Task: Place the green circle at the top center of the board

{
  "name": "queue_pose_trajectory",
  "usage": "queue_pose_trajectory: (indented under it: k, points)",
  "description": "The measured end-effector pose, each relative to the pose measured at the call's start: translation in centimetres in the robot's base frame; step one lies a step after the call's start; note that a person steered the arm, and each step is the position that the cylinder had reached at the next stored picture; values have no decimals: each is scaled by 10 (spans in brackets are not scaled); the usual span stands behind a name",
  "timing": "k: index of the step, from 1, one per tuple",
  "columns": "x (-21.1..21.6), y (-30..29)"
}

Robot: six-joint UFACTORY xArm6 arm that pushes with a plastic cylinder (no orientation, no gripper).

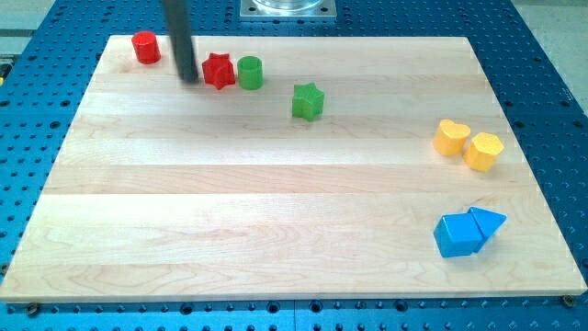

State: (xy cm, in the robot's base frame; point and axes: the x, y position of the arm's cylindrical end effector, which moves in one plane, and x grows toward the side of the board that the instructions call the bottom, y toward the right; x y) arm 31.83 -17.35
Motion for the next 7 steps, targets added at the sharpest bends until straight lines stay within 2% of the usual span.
queue_pose_trajectory:
  k: [1, 2, 3, 5, 6, 7]
  points:
    - [70, 13]
    - [50, 57]
    - [-9, 93]
    - [-79, 142]
    - [-76, 158]
    - [-27, 133]
